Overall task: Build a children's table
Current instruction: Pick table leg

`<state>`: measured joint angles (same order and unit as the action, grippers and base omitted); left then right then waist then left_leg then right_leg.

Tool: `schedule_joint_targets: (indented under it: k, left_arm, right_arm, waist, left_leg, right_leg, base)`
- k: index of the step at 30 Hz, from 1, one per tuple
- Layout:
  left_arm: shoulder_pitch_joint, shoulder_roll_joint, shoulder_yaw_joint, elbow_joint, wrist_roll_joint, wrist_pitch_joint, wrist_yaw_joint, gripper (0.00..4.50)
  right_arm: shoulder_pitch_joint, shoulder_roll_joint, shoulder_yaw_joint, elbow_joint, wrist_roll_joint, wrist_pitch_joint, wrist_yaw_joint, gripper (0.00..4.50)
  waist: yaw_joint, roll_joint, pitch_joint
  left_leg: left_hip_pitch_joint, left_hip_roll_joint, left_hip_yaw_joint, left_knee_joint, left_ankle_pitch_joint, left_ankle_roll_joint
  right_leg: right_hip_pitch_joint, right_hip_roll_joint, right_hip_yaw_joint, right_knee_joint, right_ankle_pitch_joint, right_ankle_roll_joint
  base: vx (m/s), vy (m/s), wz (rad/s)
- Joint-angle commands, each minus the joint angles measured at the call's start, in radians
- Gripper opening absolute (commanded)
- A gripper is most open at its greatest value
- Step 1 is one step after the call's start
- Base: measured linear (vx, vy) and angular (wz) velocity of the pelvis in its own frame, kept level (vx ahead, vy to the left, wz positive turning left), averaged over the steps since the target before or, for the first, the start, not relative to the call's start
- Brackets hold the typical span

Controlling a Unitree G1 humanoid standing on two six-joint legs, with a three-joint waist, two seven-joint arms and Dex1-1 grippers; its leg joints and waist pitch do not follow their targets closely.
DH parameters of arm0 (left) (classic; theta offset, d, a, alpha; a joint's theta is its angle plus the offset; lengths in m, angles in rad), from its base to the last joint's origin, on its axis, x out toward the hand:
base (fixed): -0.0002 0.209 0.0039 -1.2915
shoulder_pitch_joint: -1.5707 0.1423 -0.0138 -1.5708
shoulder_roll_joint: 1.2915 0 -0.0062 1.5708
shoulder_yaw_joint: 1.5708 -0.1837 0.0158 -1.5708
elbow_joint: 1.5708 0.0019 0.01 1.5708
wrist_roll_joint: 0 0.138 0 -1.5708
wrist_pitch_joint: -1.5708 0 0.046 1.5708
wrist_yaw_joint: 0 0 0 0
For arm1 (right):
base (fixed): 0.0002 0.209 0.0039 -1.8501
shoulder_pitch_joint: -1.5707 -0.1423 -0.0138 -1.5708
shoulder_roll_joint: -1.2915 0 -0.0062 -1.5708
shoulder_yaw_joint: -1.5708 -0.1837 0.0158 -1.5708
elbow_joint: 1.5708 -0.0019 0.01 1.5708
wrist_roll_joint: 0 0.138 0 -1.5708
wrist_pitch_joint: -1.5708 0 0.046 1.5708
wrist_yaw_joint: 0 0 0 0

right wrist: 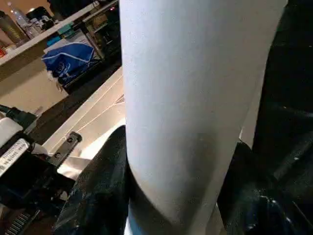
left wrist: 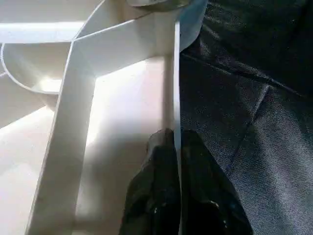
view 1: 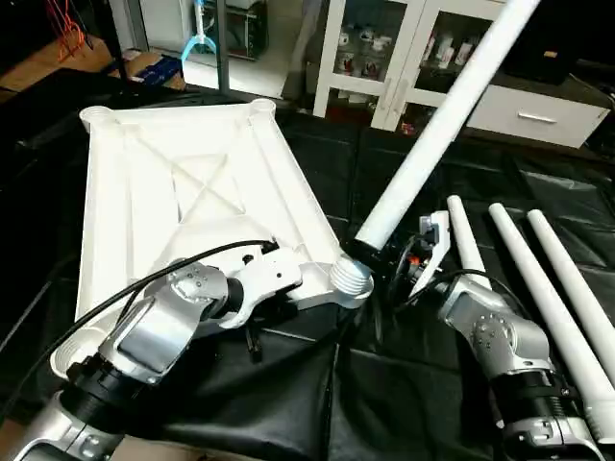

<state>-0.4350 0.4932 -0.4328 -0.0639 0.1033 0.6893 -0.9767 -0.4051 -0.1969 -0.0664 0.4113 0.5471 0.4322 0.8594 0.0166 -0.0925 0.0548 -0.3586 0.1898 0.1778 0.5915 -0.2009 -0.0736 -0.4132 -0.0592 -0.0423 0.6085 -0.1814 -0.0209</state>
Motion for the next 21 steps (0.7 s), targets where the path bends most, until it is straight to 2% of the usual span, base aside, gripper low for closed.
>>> schedule_joint_targets:
  k: [1,4,7,9,12,16,19,21]
  left_arm:
    - [0.022,-0.007,-0.034,0.026,-0.003,-0.011,-0.002,0.0]
    - [0.024,-0.005,-0.034,0.02,-0.006,-0.014,-0.006,0.0]
    - [0.025,0.005,-0.038,0.011,-0.016,-0.021,-0.027,0.0]
    - [0.023,0.003,-0.04,0.014,-0.019,-0.024,-0.03,0.0]
    - [0.023,0.003,-0.044,0.014,-0.024,-0.025,-0.032,0.0]
    - [0.022,0.006,-0.049,0.009,-0.023,-0.024,-0.037,0.0]
    - [0.023,0.012,-0.051,0.009,-0.02,-0.03,-0.038,0.0]
    - [0.023,0.014,-0.052,0.01,-0.022,-0.031,-0.04,0.0]
  right_arm:
    - [0.003,-0.022,0.019,0.033,-0.029,0.0,0.006,1.86]
    - [0.003,-0.029,0.016,0.038,-0.034,-0.005,-0.003,1.86]
    - [-0.019,-0.043,-0.01,0.089,-0.05,-0.015,-0.034,1.86]
    - [-0.022,-0.043,-0.005,0.108,-0.066,-0.029,-0.038,1.86]
    - [-0.026,-0.039,-0.004,0.126,-0.081,-0.039,-0.047,1.86]
    - [-0.036,-0.051,0.029,0.164,-0.138,-0.083,-0.067,1.86]
    - [-0.03,-0.073,0.094,0.177,-0.216,-0.153,-0.056,1.86]
    - [-0.022,-0.073,0.109,0.177,-0.234,-0.17,-0.06,1.86]
  waist:
    - [-0.002,0.007,-0.039]
    - [-0.002,0.007,-0.037]
    - [-0.005,0.007,-0.037]
    - [-0.004,0.011,-0.038]
    - [-0.005,0.009,-0.037]
    - [-0.011,0.011,-0.033]
    - [-0.014,0.012,-0.031]
    - [-0.015,0.011,-0.028]
  left_leg:
    - [0.002,0.04,-0.01,-0.076,-0.165,0.032]
    - [0.003,0.04,-0.01,-0.077,-0.184,0.029]
    - [0.003,0.041,-0.012,-0.079,-0.189,0.024]
    - [0.004,0.041,-0.01,-0.077,-0.181,0.024]
    - [0.002,0.041,-0.01,-0.078,-0.174,0.026]
    - [0.004,0.042,-0.013,-0.082,-0.231,0.014]
    - [0.005,0.044,-0.015,-0.084,-0.259,0.003]
    - [0.005,0.043,-0.016,-0.085,-0.281,0.0]
  right_leg:
    - [0.041,-0.07,0.045,-0.081,-0.284,-0.166]
    - [0.039,-0.071,0.045,-0.084,-0.313,-0.162]
    - [0.038,-0.071,0.044,-0.084,-0.326,-0.163]
    - [0.037,-0.069,0.045,-0.082,-0.294,-0.169]
    - [0.039,-0.069,0.045,-0.08,-0.271,-0.177]
    - [0.035,-0.071,0.044,-0.089,-0.356,-0.162]
    - [0.031,-0.072,0.044,-0.092,-0.388,-0.152]
    - [0.029,-0.073,0.045,-0.096,-0.415,-0.143]
  base:
    - [0.0,0.0,0.0]
    - [0.0,0.0,0.0]
    - [0.0,0.0,0.0]
    - [0.0,0.0,0.0]
    - [0.0,0.0,0.0]
    - [0.0,0.0,0.0]
    - [0.0,0.0,0.0]
    - [0.0,0.0,0.0]
